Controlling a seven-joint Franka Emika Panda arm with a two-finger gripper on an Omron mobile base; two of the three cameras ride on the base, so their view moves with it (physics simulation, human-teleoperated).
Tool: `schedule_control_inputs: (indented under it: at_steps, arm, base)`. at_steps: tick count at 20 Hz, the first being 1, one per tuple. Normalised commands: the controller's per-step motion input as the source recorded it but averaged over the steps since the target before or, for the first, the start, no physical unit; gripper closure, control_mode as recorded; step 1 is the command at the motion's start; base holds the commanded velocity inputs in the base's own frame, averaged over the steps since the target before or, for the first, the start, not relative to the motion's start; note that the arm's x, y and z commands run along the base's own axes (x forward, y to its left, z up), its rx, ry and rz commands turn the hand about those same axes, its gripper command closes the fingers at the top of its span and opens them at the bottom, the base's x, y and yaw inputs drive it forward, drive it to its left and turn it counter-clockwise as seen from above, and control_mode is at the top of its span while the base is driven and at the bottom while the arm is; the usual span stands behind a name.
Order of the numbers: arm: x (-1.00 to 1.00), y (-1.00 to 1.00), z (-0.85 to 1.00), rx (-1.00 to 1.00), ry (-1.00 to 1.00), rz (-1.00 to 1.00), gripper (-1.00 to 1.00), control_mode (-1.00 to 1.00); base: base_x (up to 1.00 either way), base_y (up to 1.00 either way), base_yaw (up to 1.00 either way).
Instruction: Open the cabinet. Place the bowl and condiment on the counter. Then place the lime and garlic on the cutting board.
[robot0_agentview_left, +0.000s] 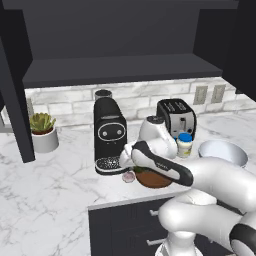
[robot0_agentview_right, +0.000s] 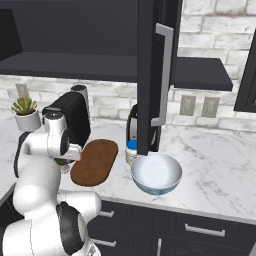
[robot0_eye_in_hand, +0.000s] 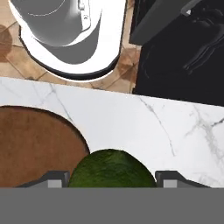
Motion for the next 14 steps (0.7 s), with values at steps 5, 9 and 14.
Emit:
schedule_control_inputs:
  at_steps: [5, 9, 14]
  arm:
    - [0.47, -0.66, 0.03, -0.01, 0.05, -0.25, 1.00, -1.00]
    - [0.77, -0.24, 0.00, -0.01, 0.00, -0.19, 1.00, -1.00]
    - [0.85, 0.00, -0.01, -0.02, 0.00, -0.12, 1.00, -1.00]
  base:
    - [0.00, 0.00, 0.00]
    - [0.00, 0.00, 0.00]
    - [0.00, 0.00, 0.00]
